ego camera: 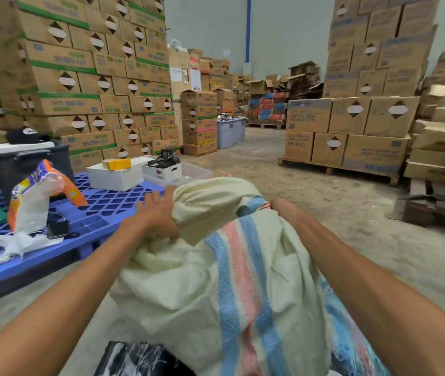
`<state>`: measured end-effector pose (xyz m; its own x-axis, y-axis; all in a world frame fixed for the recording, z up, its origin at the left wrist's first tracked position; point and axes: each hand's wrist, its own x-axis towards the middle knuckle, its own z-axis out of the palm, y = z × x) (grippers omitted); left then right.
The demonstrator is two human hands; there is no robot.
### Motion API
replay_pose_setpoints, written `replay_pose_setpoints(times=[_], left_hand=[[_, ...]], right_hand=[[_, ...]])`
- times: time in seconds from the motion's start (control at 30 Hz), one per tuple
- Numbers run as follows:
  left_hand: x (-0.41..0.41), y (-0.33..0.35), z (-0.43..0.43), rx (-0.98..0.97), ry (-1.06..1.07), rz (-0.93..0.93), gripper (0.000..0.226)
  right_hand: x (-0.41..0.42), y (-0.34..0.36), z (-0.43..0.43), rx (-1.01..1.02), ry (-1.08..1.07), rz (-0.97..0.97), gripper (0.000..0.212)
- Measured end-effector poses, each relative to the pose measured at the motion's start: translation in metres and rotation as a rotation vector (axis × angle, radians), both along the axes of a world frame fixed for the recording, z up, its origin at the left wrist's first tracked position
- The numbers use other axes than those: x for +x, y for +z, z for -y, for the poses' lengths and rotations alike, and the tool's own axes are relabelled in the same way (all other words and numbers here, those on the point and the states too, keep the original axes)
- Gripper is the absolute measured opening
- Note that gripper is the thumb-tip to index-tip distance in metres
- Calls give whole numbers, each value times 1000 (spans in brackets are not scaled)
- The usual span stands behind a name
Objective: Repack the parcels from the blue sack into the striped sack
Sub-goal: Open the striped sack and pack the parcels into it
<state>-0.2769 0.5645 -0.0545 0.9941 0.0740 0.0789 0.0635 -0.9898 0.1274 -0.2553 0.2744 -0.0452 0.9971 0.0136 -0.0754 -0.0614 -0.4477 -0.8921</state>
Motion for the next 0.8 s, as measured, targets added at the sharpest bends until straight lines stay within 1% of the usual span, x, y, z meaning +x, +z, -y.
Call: replay_pose_setpoints(times=[0.03, 0.07, 0.1, 0.13, 0.17, 0.2, 0.23, 0.27, 0.3, 0.33, 0.37, 0.4, 0.43, 0.47, 0.5, 0.53, 0.57, 0.6, 0.63, 0.67, 0.73, 0.8], left_hand=[[-1, 7, 10, -168, -84, -145, 131], [-1, 12, 19, -289, -177, -194, 138], [-1, 18, 30, -303, -256, -143, 139], [0, 22, 41, -205, -306, -23, 137], [-1, 23, 54, -73, -344, 125, 129], [3, 20, 63, 19, -370, 273, 112], [5, 16, 68, 36, -391, 392, 85], [7, 12, 69, -7, -379, 456, 57], [9, 8, 66, -76, -329, 482, 39], [11, 3, 61, -133, -262, 492, 29], [15, 0, 54, -145, -197, 507, 22], [17, 0, 49, -126, -136, 520, 14], [18, 3, 47, -109, -77, 528, 9], [19, 6, 45, -96, -27, 523, 10], [20, 9, 45, -89, 10, 501, 11], [20, 13, 43, -82, 39, 478, 11], [20, 17, 38, -74, 64, 463, 11], [19, 19, 31, -72, 83, 457, 12], [17, 21, 24, -71, 98, 454, 12], [14, 21, 19, -65, 111, 453, 13], [8, 21, 14, -13, 94, 490, 13], [2, 23, 11, 96, 21, 578, 14]], right_hand=[[0, 3, -3, 60, -7, 3, 37], [3, 2, -5, 111, 14, 10, 37], [3, 3, -10, 159, 21, -8, 38], [4, 3, -15, 222, 32, -25, 39], [5, 3, -22, 336, 36, -38, 39], [9, 2, -27, 505, 17, -66, 38], [9, 3, -31, 661, 37, -109, 37], [8, 4, -32, 726, 109, -126, 36], [5, 6, -31, 678, 225, -132, 30], [0, 8, -30, 526, 373, -124, 27], [-4, 9, -28, 284, 504, -71, 40], [-5, 9, -28, -1, 600, 20, 58], [-3, 7, -31, -273, 646, 128, 75], [-1, 3, -36, -512, 626, 228, 92], [3, -5, -38, -714, 545, 305, 103], [9, -13, -38, -888, 425, 374, 103], [13, -19, -35, -1028, 261, 431, 91], [16, -24, -28, -1111, 90, 466, 74], [18, -28, -19, -1144, -63, 470, 60], [19, -32, -9, -1145, -177, 449, 51], [22, -36, 3, -1110, -268, 434, 40], [24, -38, 8, -1037, -254, 453, 33]])
